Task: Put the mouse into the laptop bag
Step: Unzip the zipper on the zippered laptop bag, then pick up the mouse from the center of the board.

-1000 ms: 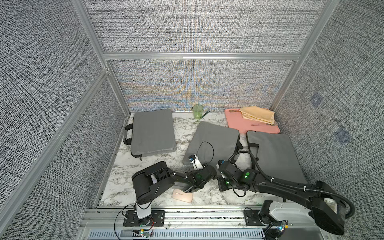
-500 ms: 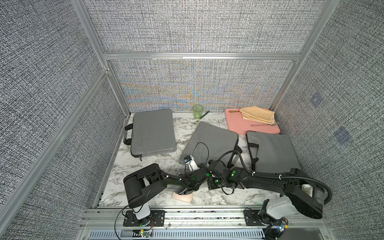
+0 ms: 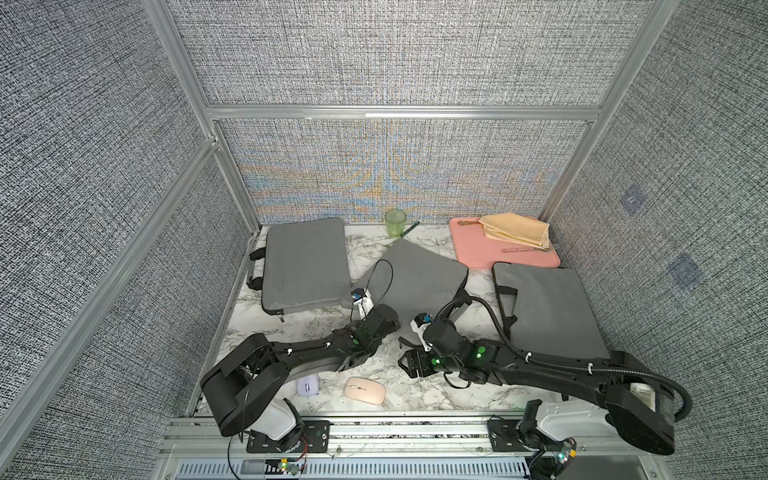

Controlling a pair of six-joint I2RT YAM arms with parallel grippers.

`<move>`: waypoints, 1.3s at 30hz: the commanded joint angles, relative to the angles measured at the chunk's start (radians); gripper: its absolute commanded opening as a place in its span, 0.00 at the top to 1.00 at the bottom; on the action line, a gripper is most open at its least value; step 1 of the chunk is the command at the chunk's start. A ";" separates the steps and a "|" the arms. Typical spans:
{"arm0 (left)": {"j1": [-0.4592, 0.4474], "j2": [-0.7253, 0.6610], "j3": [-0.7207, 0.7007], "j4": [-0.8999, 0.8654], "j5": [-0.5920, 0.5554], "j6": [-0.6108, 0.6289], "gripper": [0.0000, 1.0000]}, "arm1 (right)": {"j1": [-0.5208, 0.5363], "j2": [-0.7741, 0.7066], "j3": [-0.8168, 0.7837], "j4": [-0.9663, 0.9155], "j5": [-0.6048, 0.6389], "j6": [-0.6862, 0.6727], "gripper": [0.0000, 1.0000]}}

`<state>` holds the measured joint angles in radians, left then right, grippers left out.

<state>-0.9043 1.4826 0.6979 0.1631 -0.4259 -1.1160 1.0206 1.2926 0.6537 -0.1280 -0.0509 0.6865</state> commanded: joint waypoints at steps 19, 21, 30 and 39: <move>0.101 -0.586 -0.029 -0.649 -0.187 0.184 0.00 | 0.216 0.359 0.256 0.076 -0.082 -0.369 0.01; 0.106 -0.646 -0.052 -0.661 -0.195 0.181 0.00 | 0.216 0.401 0.289 0.064 -0.104 -0.393 0.01; 0.114 -0.697 -0.063 -0.694 -0.206 0.183 0.01 | 0.280 0.520 0.394 -0.010 -0.119 -0.467 0.01; 0.117 -0.710 -0.092 -0.664 -0.179 0.165 0.01 | 0.311 0.586 0.426 -0.122 0.082 -0.433 0.27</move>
<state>-0.7895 0.7776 0.6086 -0.5060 -0.6010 -0.9447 1.3231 1.8622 1.0794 -0.1520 -0.0601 0.2375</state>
